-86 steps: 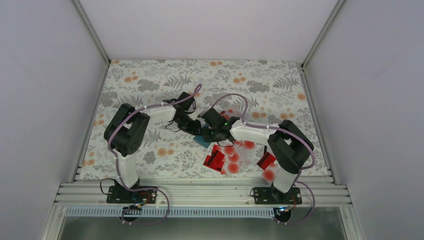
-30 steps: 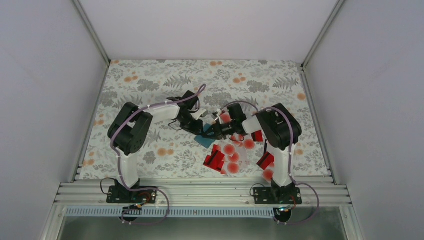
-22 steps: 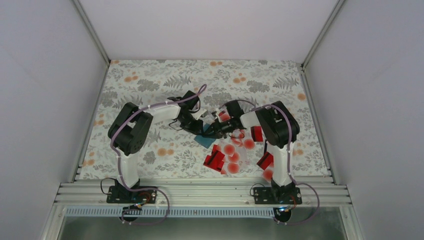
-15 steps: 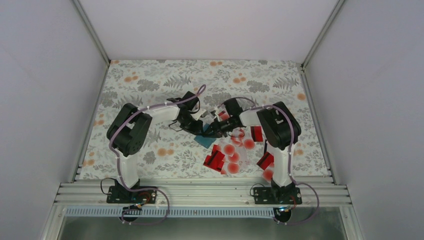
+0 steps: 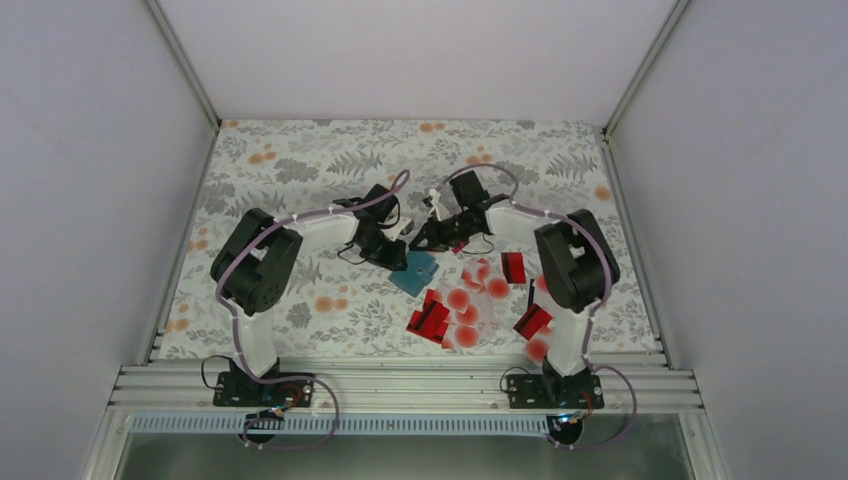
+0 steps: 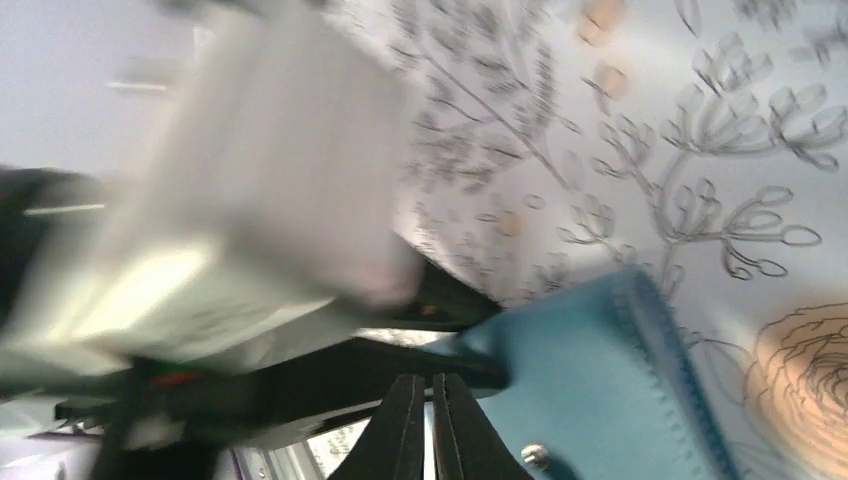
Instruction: Put the credit cards into the card holder
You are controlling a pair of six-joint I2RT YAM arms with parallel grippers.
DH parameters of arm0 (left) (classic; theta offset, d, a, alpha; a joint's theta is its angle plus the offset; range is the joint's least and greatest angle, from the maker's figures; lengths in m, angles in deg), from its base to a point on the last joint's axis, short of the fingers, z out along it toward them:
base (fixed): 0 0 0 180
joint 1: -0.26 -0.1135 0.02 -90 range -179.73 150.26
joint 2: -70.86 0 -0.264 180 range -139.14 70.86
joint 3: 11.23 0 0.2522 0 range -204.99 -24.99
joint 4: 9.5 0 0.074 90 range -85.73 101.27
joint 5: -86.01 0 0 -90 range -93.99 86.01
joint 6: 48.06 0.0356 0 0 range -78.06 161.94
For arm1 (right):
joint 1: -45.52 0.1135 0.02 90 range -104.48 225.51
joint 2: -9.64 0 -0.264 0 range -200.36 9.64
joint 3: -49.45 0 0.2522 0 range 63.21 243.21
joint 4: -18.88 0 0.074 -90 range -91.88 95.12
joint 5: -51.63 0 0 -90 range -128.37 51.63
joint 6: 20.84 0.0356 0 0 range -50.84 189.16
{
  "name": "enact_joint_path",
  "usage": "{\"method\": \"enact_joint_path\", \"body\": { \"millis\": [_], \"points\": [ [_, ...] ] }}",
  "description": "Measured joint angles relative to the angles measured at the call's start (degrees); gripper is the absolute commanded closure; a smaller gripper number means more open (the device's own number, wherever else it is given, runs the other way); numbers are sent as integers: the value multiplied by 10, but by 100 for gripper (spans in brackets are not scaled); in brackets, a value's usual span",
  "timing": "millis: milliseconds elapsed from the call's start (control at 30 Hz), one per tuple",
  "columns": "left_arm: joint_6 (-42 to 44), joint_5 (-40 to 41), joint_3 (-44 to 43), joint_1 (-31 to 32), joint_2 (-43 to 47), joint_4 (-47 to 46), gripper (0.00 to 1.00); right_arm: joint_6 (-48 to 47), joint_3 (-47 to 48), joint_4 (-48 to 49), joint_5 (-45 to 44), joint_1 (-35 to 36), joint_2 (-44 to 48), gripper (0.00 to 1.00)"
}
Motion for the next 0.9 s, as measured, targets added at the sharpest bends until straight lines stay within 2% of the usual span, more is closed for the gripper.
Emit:
{"method": "enact_joint_path", "body": {
  "millis": [33, 133, 300, 367, 467, 733, 867, 900],
  "points": [
    [-2, 1, 0, 0, 0, 0, 79, -2, 0, -5, -4, 0, 19, 95],
    [-8, 4, -2, 1, 0, 1, 75, -5, 2, -16, -23, 0, 78, 83],
    [-15, 10, -3, 5, 3, 2, 55, -2, 2, -30, -108, 1, 184, 28],
    [-19, 17, -5, 11, 5, 4, 49, -3, -6, -33, -151, 1, 236, 14],
    [-22, 27, -9, 17, 9, 8, 43, -6, -25, -34, -211, 1, 309, 1],
    [-23, 82, -22, 16, 22, 60, 32, 6, -112, -38, -351, 4, 472, 1],
    [-24, 115, -29, 12, 56, 87, 28, 19, -147, -43, -402, 4, 537, 1],
    [-24, 123, -32, 12, 69, 93, 24, 21, -154, -43, -410, 4, 552, 1]
  ]
}}
